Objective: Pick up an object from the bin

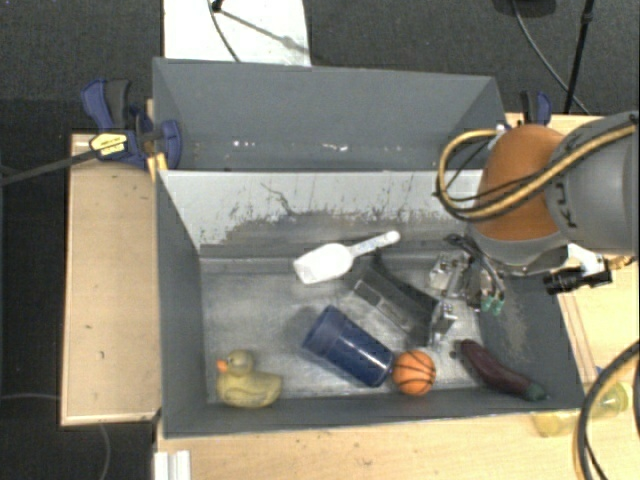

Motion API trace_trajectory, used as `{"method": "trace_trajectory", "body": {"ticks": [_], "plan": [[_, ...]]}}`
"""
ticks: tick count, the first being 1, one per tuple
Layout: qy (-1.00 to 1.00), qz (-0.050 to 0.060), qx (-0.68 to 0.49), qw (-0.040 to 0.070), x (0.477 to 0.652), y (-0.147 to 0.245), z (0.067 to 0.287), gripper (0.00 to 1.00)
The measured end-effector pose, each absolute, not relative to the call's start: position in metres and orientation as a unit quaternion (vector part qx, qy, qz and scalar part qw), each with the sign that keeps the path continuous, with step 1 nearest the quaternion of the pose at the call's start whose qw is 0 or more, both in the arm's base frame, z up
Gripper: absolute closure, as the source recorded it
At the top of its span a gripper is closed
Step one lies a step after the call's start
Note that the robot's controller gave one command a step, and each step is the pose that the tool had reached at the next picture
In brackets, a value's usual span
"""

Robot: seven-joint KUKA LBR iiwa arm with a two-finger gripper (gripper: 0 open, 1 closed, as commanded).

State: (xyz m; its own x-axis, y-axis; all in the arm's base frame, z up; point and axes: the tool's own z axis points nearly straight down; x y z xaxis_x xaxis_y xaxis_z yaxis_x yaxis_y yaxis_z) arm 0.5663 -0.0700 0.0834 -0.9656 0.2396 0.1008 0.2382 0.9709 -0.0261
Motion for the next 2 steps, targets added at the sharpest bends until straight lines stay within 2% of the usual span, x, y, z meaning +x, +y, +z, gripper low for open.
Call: {"method": "trace_trajectory", "body": {"ticks": [1,2], "plan": [[-0.992,0.006,-0.12,0.049,0.5644,-0.0704,0.0841,1.0],[-0.992,0.005,-0.121,0.041,0.5602,-0.0709,0.0864,1.0]]}}
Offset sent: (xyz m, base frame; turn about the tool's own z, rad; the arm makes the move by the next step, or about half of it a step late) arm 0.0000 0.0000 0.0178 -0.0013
